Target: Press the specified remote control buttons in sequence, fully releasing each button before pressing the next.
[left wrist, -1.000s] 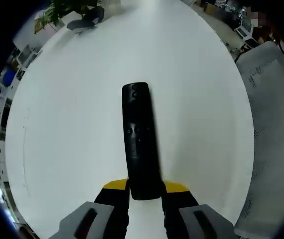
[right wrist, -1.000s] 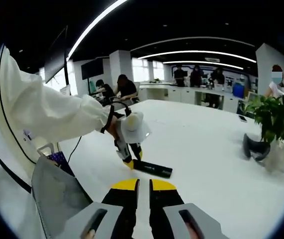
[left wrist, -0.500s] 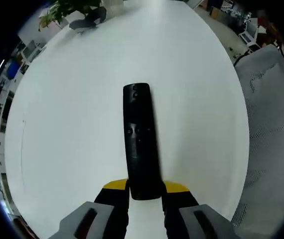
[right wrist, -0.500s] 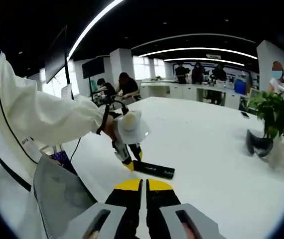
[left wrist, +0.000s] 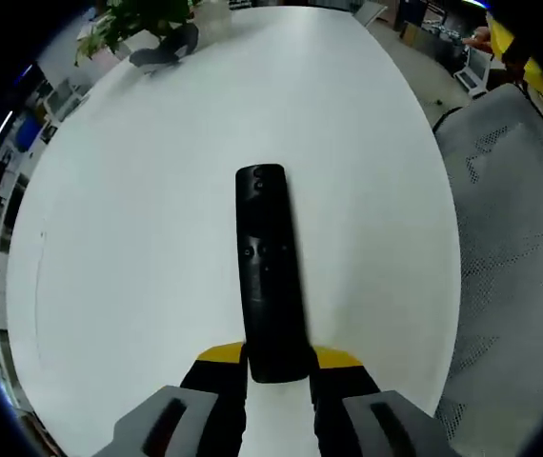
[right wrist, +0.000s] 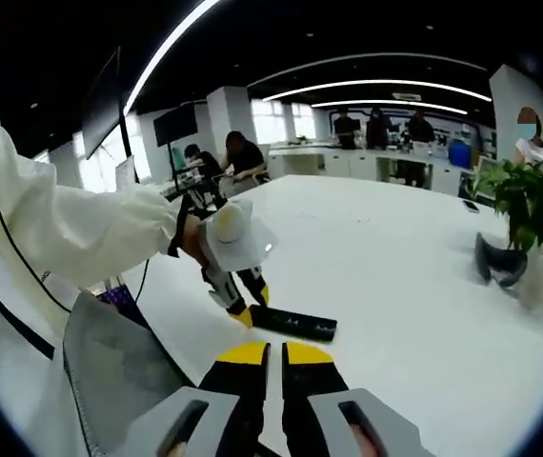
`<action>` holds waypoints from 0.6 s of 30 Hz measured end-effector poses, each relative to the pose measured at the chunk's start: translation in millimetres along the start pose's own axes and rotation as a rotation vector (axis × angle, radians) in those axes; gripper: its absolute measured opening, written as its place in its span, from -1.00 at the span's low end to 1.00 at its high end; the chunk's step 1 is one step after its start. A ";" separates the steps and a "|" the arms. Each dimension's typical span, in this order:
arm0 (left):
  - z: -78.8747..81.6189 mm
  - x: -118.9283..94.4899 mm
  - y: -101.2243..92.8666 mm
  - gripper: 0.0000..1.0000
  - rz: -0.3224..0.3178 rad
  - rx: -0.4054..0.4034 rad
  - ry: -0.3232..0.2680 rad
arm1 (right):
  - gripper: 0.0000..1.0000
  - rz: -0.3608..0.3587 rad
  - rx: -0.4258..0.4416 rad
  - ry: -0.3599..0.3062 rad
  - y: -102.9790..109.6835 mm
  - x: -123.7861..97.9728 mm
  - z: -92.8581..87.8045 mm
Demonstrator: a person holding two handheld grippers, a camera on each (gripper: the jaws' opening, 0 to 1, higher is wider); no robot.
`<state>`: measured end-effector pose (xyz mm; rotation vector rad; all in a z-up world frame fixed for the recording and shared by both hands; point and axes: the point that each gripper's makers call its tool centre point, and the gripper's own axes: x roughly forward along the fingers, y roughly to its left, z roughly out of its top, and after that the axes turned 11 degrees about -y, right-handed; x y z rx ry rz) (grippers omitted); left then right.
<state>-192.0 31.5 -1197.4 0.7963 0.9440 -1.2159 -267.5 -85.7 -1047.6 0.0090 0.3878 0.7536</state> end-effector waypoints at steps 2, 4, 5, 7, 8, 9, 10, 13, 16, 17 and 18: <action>1.2 0.2 -5.0 -0.51 -0.002 -0.001 -0.011 | -0.94 0.003 0.003 0.002 1.1 0.8 0.3; 2.5 0.6 -11.0 -0.51 -0.004 0.000 -0.020 | -0.93 0.002 0.001 0.002 0.9 1.3 0.8; 3.2 0.9 -13.4 -0.51 -0.006 0.002 -0.025 | -0.93 0.001 0.001 0.002 0.6 1.3 1.0; 4.5 1.0 -18.5 -0.51 -0.006 0.000 -0.035 | -0.98 -0.006 0.010 0.007 -0.7 1.4 -0.3; 5.2 1.3 -20.9 -0.51 -0.005 -0.002 -0.041 | -1.00 -0.013 0.019 0.007 -1.7 1.0 -0.9; 5.6 1.7 -22.8 -0.51 -0.005 -0.002 -0.042 | -1.00 -0.014 0.023 0.000 -2.2 0.5 -0.4; 6.2 1.9 -25.7 -0.51 -0.005 -0.001 -0.042 | -1.00 -0.013 0.039 -0.009 -2.3 -0.1 0.5; 7.6 2.6 -31.0 -0.51 -0.008 0.011 -0.035 | -1.00 -0.011 0.072 -0.024 -2.8 -1.4 3.3; 8.6 2.6 -35.0 -0.51 -0.012 0.016 -0.025 | -1.00 -0.018 0.083 -0.026 -3.7 -0.9 4.2; 8.7 2.5 -36.8 -0.51 -0.014 0.020 -0.020 | -1.00 -0.020 0.083 -0.023 -4.1 -0.6 3.7; 8.7 2.4 -38.0 -0.51 -0.015 0.024 -0.018 | -1.00 -0.023 0.082 -0.017 -4.8 -0.3 2.9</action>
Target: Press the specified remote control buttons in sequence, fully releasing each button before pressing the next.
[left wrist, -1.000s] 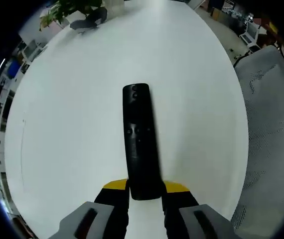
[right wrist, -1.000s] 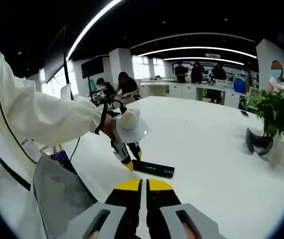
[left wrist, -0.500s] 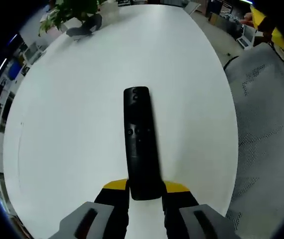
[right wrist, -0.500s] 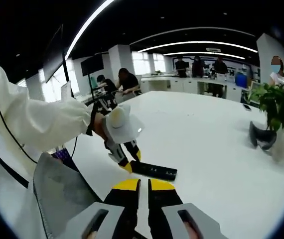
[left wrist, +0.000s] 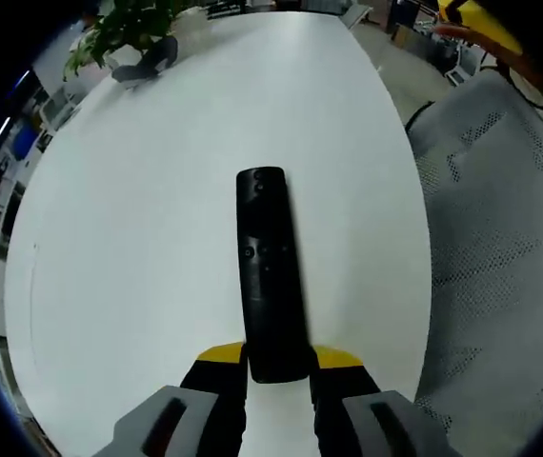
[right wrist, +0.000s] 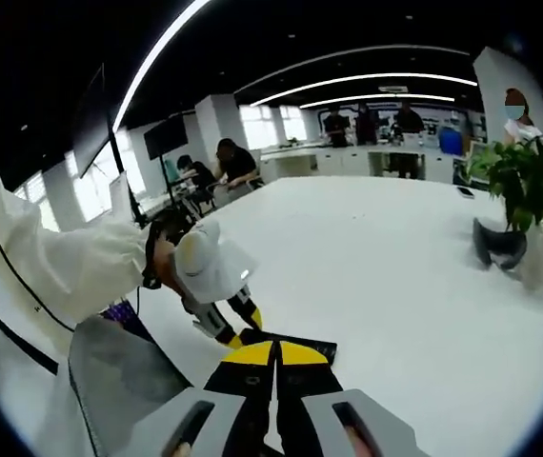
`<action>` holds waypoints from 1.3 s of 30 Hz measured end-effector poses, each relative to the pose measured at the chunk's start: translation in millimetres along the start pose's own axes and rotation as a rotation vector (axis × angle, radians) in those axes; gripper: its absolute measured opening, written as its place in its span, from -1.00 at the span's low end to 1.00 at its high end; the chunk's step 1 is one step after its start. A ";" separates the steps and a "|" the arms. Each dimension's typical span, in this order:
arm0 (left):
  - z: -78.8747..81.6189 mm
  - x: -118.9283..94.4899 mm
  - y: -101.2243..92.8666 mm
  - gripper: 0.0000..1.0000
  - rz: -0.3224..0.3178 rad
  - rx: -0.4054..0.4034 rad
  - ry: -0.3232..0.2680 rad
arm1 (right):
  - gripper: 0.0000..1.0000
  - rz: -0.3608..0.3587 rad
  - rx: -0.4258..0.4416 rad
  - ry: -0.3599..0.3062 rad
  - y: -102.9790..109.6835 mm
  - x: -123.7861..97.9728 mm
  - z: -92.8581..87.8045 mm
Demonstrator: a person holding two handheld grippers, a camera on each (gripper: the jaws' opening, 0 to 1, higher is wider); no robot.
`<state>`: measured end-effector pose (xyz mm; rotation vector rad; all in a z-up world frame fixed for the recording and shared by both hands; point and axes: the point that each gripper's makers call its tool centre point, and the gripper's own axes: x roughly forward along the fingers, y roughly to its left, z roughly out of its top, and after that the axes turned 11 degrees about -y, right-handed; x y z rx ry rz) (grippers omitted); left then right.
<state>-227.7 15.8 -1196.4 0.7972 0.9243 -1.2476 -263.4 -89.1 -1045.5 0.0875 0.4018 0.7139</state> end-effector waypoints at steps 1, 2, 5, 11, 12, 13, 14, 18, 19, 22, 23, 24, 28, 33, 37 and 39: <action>0.2 -0.1 -2.6 -0.51 -0.005 0.007 0.003 | -1.00 -0.002 -0.005 0.007 -0.2 0.5 -1.2; 0.4 -0.1 -4.4 -0.51 -0.007 0.014 0.005 | -1.00 -0.004 -0.009 0.010 -0.4 1.0 -1.7; 1.0 -0.4 -10.1 -0.51 -0.012 0.025 0.006 | -1.00 -0.008 -0.011 0.027 -2.8 3.3 -4.7; 2.0 -0.4 -18.0 -0.51 -0.016 0.028 -0.009 | -1.00 0.002 0.010 0.067 -7.9 11.1 -15.1; 2.2 -0.4 -19.4 -0.51 -0.016 0.027 -0.011 | -1.00 -0.004 0.005 0.090 -10.7 13.0 -19.3; 2.3 -0.4 -22.0 -0.51 -0.018 0.029 -0.013 | -1.00 -0.006 0.004 0.099 -11.7 13.5 -20.7; 2.4 0.1 -24.5 -0.51 -0.021 0.034 -0.014 | -1.00 -0.006 0.001 0.124 -13.7 15.7 -25.6; 3.5 0.8 -31.5 -0.51 -0.022 0.043 -0.011 | -1.00 -0.003 0.016 0.182 -20.3 24.7 -39.7; 3.6 0.8 -33.3 -0.51 -0.023 0.044 -0.012 | -1.00 -0.003 0.025 0.193 -21.7 26.2 -43.1; 4.2 1.0 -39.6 -0.51 -0.033 0.067 -0.018 | -1.00 -0.010 0.099 0.253 -27.5 29.8 -59.7; 4.5 0.9 -42.3 -0.51 -0.036 0.072 -0.025 | -1.00 -0.021 0.116 0.288 -32.3 30.0 -67.0; 4.6 1.0 -43.3 -0.51 -0.037 0.073 -0.028 | -1.00 -0.024 0.124 0.300 -35.0 31.1 -70.6; 5.6 1.4 -46.0 -0.51 -0.039 0.068 -0.047 | -1.00 -0.037 0.219 0.387 -41.3 33.6 -88.7; 6.4 1.8 -47.8 -0.51 -0.047 0.081 -0.047 | -1.00 -0.036 0.261 0.422 -45.3 42.9 -99.3; 6.3 2.2 -48.0 -0.51 -0.052 0.090 -0.039 | -1.00 -0.029 0.273 0.441 -45.0 45.4 -104.7; 6.4 2.2 -47.9 -0.51 -0.057 0.096 -0.033 | -1.00 -0.031 0.281 0.457 -45.9 45.5 -109.5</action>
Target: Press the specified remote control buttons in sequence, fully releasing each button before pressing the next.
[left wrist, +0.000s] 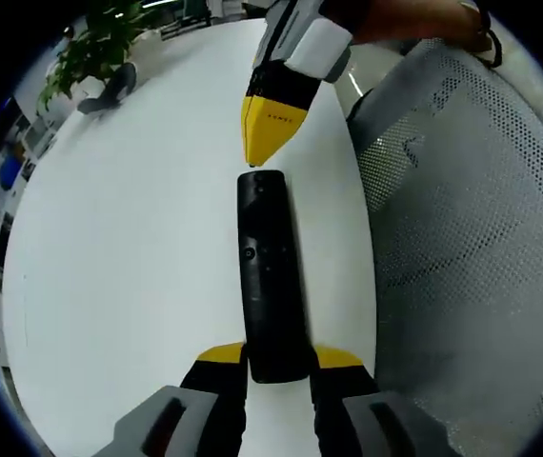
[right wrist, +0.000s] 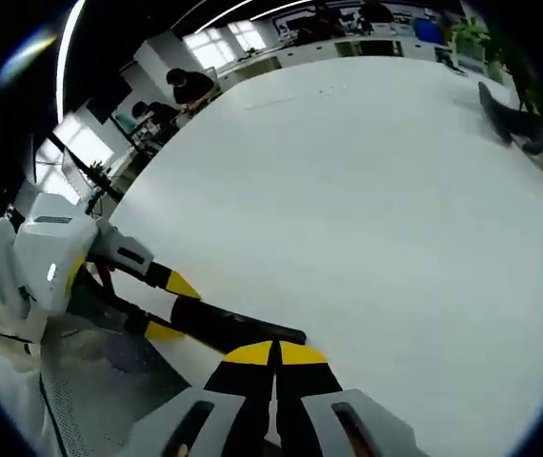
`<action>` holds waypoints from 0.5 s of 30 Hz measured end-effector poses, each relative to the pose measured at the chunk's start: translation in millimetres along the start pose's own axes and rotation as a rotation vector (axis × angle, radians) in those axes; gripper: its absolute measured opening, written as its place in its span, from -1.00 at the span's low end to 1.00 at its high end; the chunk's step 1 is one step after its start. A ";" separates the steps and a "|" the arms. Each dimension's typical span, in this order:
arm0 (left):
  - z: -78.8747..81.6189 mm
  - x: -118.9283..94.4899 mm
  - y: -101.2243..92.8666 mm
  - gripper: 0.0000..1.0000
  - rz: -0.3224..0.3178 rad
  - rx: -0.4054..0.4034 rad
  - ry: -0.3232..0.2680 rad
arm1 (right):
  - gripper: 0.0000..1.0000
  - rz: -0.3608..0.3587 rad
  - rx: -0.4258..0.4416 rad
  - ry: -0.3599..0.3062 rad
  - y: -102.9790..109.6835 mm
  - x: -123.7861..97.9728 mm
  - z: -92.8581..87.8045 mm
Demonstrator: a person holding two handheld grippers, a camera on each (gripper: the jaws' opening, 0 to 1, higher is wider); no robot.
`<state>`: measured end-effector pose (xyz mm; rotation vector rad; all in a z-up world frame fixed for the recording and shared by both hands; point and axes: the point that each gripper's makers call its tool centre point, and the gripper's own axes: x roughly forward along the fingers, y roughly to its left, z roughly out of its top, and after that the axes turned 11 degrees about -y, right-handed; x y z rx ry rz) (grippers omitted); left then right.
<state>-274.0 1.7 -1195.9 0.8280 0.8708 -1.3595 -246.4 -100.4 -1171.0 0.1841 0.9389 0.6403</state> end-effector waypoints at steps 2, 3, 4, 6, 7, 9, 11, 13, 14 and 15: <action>0.2 0.1 -0.3 -0.50 -0.002 0.001 0.004 | -1.00 0.008 0.012 -0.002 0.2 0.7 -1.9; 0.2 0.1 -0.3 -0.50 -0.001 0.000 0.006 | -1.00 0.017 0.025 -0.003 1.2 1.2 -2.5; 0.2 0.1 -0.3 -0.50 -0.001 0.003 0.008 | -1.00 0.023 0.038 0.000 1.7 1.8 -3.6; 0.3 0.1 -0.3 -0.50 0.000 0.001 0.009 | -1.00 0.020 0.040 0.000 1.7 2.7 -3.8; 0.2 0.1 -0.3 -0.50 0.000 0.000 0.009 | -1.00 0.019 0.038 0.004 1.7 3.0 -4.4; 0.2 0.2 -0.2 -0.50 -0.001 0.000 0.010 | -1.00 0.012 0.030 0.013 0.1 4.5 -6.7; 0.2 0.2 -0.2 -0.50 0.000 -0.001 0.009 | -1.00 -0.003 0.011 0.025 -2.2 5.6 -10.3; 0.2 0.2 -0.2 -0.50 0.000 -0.001 0.008 | -1.00 0.001 0.017 0.017 -2.0 5.6 -8.7; 0.2 0.3 -0.1 -0.50 0.000 -0.001 0.008 | -1.00 0.002 0.020 0.017 -2.4 5.6 -8.8; 0.2 0.3 -0.1 -0.50 0.000 -0.001 0.009 | -1.00 0.003 0.034 0.014 -2.9 5.0 -8.7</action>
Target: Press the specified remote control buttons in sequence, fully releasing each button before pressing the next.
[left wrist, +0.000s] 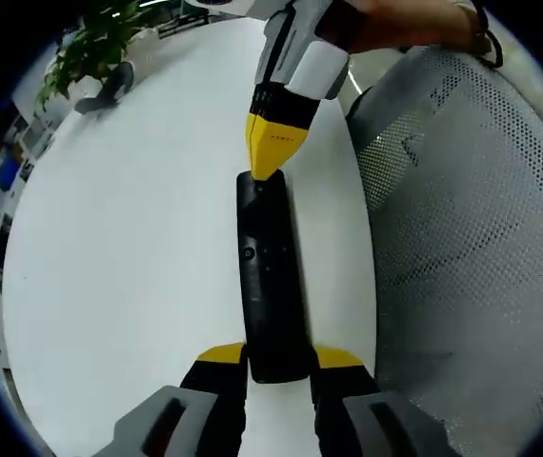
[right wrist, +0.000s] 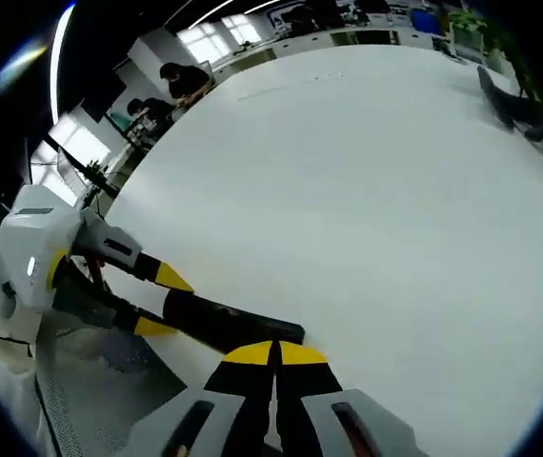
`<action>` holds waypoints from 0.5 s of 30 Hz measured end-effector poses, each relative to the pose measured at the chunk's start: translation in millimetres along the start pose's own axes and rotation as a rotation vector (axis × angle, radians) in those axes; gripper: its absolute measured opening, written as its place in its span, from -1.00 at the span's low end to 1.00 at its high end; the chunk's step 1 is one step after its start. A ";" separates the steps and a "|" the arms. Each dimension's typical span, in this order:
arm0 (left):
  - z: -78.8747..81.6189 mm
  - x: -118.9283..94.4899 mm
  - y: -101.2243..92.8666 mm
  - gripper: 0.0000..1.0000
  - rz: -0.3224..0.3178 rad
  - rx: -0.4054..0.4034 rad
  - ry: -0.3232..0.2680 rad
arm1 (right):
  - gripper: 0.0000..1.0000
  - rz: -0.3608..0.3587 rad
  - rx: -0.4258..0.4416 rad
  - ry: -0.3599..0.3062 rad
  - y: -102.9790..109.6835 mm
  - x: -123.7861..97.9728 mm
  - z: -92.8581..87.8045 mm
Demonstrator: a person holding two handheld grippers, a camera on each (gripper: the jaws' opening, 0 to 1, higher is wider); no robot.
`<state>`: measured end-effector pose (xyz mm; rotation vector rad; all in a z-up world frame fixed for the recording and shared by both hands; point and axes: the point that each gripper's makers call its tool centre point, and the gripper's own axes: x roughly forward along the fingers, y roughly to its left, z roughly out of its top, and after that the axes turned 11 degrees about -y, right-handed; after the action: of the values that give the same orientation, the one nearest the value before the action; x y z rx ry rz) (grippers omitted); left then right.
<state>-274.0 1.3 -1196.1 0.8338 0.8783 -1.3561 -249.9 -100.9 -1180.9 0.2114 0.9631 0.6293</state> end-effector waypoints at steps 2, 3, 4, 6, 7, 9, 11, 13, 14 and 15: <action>0.0 0.1 0.1 -0.50 -0.002 0.006 0.002 | -1.00 -0.002 0.012 -0.003 -0.8 0.2 -0.1; 0.0 0.1 0.1 -0.50 -0.002 0.007 0.001 | -1.00 -0.003 0.019 -0.005 -0.7 0.6 -0.1; 0.0 0.0 0.0 -0.50 -0.002 0.010 0.000 | -1.00 -0.003 0.024 -0.007 -0.9 0.7 -0.1; -0.1 -0.1 -0.2 -0.50 -0.003 0.010 -0.005 | -1.00 -0.008 0.042 -0.010 -1.5 0.8 0.2; -0.1 -0.2 -0.2 -0.50 -0.005 0.011 -0.007 | -1.00 -0.010 0.051 -0.011 -1.6 1.0 0.1; 0.1 -0.4 -0.3 -0.50 -0.010 0.019 -0.008 | -1.00 -0.010 0.074 -0.013 -2.0 1.0 0.8; 0.0 -0.4 -0.3 -0.50 -0.013 0.024 -0.004 | -1.00 -0.007 0.098 -0.017 -2.5 1.1 1.2; 0.0 -0.2 -0.3 -0.50 -0.014 0.026 0.000 | -1.00 -0.002 0.109 -0.019 -2.3 0.7 1.2; 0.1 -0.2 -0.4 -0.50 -0.014 0.027 0.001 | -1.00 0.000 0.110 -0.019 -1.7 0.6 1.2; 0.2 -0.2 -0.4 -0.50 -0.014 0.029 0.001 | -1.00 0.002 0.106 -0.015 -0.8 0.5 1.3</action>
<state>-274.4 1.2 -1195.8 0.8519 0.8687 -1.3830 -248.4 -101.1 -1180.8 0.3106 0.9823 0.5787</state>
